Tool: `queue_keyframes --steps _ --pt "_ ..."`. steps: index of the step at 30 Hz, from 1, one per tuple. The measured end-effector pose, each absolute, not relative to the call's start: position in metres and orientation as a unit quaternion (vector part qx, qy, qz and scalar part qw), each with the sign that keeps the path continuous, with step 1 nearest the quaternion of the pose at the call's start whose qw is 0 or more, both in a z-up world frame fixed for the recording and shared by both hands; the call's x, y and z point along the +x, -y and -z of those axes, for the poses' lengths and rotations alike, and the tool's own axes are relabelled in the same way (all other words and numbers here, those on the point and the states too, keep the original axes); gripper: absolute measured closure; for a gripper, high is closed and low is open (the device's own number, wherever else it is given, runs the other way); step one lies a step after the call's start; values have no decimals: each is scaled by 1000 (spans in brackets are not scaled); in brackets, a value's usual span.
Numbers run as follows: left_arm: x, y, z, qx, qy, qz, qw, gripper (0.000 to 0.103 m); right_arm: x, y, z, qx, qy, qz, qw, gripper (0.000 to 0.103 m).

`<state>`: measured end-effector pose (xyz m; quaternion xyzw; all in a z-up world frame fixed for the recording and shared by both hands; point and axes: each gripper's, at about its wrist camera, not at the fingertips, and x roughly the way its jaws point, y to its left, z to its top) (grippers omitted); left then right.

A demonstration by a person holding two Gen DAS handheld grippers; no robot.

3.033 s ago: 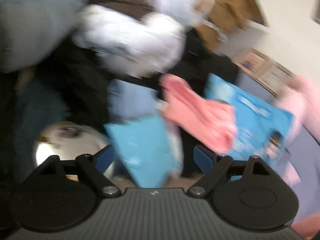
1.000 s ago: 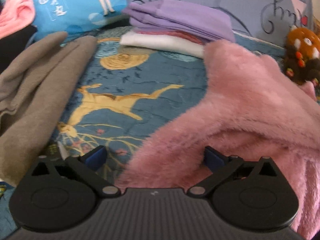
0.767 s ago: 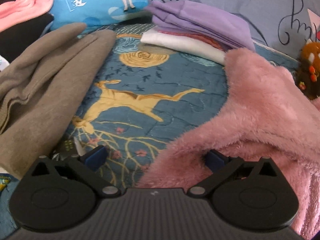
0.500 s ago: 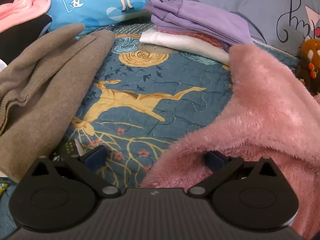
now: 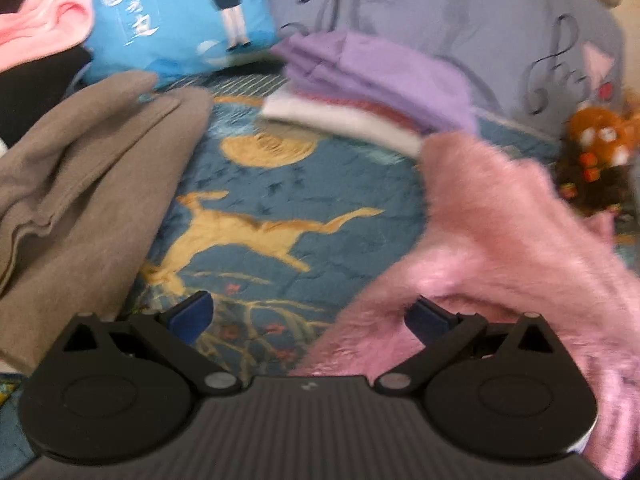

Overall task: Fold clothes
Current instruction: 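Open both grippers and grasp the jacket edge with the right gripper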

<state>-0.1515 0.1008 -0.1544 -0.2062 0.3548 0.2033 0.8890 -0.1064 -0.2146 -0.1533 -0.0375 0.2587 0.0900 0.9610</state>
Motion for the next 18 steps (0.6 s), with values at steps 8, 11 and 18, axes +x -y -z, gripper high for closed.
queue_keyframes --steps 8,11,18 --pt "-147 -73 133 -203 -276 -50 938 0 -53 154 176 -87 -273 -185 940 34" --pt "-130 -66 145 -197 -302 -61 931 0 -34 138 203 -107 -328 -202 917 31" --pt "-122 -76 153 -214 -319 -120 915 0 -71 173 174 -52 -304 -184 933 33"
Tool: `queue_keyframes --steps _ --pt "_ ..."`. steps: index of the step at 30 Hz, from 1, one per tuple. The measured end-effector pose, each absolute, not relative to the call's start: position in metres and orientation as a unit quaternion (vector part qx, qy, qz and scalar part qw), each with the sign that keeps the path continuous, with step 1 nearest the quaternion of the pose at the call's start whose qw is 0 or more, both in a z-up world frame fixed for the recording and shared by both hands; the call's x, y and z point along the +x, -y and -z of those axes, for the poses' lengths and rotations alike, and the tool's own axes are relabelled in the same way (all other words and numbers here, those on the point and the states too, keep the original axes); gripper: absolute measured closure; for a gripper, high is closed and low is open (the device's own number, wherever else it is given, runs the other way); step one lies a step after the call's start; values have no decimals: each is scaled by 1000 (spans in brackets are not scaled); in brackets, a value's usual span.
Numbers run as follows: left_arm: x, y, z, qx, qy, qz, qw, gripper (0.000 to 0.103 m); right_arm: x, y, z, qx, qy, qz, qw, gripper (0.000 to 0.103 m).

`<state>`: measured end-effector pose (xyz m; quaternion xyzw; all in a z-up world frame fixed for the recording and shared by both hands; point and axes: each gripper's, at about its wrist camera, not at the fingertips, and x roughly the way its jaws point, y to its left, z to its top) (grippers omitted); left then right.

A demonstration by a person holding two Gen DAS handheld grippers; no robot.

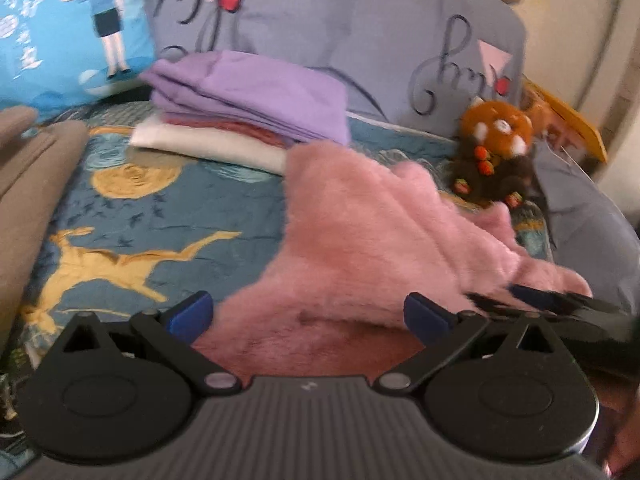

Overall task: Fold clothes
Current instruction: 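Open both grippers and grasp the jacket edge with the right gripper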

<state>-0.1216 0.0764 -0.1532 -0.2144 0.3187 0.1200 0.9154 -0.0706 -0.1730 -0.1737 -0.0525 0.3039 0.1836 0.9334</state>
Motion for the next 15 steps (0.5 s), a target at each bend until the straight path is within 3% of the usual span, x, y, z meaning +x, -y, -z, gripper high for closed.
queue_keyframes --steps 7,15 --pt "-151 -99 135 -239 -306 -138 911 1 -177 270 170 6 -374 -112 921 33" --pt "-226 -66 126 -219 -337 -148 904 0 -308 346 193 101 -442 -110 884 33"
